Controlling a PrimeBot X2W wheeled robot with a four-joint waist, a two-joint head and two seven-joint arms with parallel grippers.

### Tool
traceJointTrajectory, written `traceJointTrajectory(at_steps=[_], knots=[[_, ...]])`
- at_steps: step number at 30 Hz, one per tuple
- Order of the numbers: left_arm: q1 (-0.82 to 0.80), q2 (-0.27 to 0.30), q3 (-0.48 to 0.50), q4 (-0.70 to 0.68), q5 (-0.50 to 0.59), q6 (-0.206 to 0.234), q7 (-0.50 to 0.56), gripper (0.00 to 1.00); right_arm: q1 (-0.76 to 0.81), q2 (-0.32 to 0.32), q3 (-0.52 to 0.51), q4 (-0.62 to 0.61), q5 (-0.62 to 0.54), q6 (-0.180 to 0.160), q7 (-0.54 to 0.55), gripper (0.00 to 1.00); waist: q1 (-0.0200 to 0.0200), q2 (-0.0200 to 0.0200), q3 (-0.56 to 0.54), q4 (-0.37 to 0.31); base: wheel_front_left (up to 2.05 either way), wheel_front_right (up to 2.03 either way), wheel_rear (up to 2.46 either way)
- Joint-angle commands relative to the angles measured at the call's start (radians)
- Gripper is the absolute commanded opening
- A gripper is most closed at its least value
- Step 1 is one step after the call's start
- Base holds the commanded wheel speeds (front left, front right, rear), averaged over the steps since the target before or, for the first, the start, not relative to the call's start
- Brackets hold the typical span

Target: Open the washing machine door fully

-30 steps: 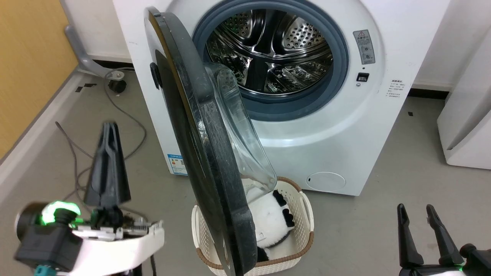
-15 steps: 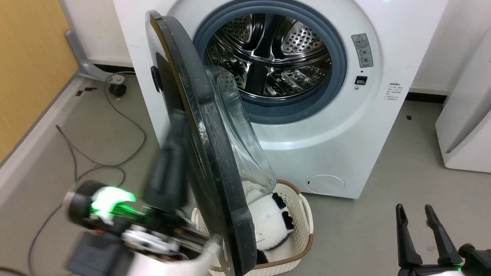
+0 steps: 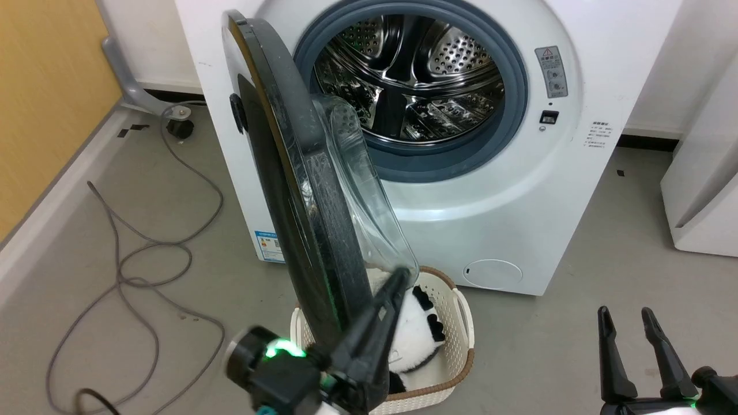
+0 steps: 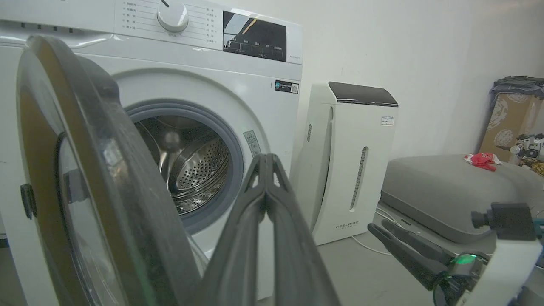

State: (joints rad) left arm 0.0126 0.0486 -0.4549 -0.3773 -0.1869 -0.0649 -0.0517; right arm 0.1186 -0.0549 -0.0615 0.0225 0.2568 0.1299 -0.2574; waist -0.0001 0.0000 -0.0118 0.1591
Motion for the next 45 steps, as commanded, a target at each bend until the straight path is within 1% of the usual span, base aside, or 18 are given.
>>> traceJointTrajectory(at_steps=[1,6,11,18,23,32,40,42,43,45], knots=[[0.017,0.002,-0.016,0.022,-0.012,-0.003,0.014,0.0,-0.001,0.005,-0.001,0.001,0.006,0.001,-0.004,1.0,0.0001,0.0,0.001,0.0,0.0,0.0,0.0],[0.042,0.006,-0.053,0.098,-0.02,0.001,0.086,0.0,-0.005,0.005,-0.003,0.003,0.005,0.001,-0.004,1.0,0.0001,0.0,0.004,-0.002,0.0,0.0,0.0],[0.052,0.009,-0.049,0.146,-0.02,0.029,0.139,0.0,-0.006,0.005,-0.005,0.007,0.008,0.001,-0.004,1.0,0.0001,0.0,0.009,0.003,0.0,0.0,0.0],[0.052,0.019,-0.016,0.173,-0.01,0.067,0.142,0.0,-0.004,0.005,0.0,0.015,0.014,0.001,-0.004,1.0,0.0001,0.0,0.013,0.018,0.0,0.0,0.0],[0.048,0.025,-0.002,0.182,-0.012,0.078,0.137,0.0,-0.004,0.005,0.0,0.02,0.014,0.001,-0.004,1.0,0.0001,0.0,0.013,0.045,0.0,0.0,0.0],[0.041,0.034,0.014,0.21,-0.018,0.089,0.119,0.0,-0.002,0.005,0.01,0.031,0.016,0.001,-0.004,1.0,0.0001,0.0,0.01,0.14,0.0,0.0,0.0],[0.037,0.043,0.052,0.236,-0.027,0.114,0.087,0.0,-0.005,0.005,0.021,0.042,0.011,0.001,-0.004,1.0,0.0001,0.0,0.011,0.235,0.0,0.0,0.0],[0.036,0.047,0.067,0.244,-0.032,0.122,0.079,0.0,-0.006,0.005,0.024,0.044,0.01,0.001,-0.004,1.0,0.0001,0.0,0.013,0.255,0.0,0.0,0.0],[0.032,0.054,0.103,0.249,-0.042,0.141,0.062,0.0,-0.005,0.005,0.03,0.046,0.006,0.001,-0.004,1.0,0.0001,0.0,0.02,0.279,0.0,0.0,0.0],[0.025,0.061,0.134,0.251,-0.048,0.154,0.045,0.0,-0.007,0.005,0.036,0.047,0.003,0.001,-0.004,1.0,0.0001,0.0,0.029,0.29,0.0,0.0,0.0]])
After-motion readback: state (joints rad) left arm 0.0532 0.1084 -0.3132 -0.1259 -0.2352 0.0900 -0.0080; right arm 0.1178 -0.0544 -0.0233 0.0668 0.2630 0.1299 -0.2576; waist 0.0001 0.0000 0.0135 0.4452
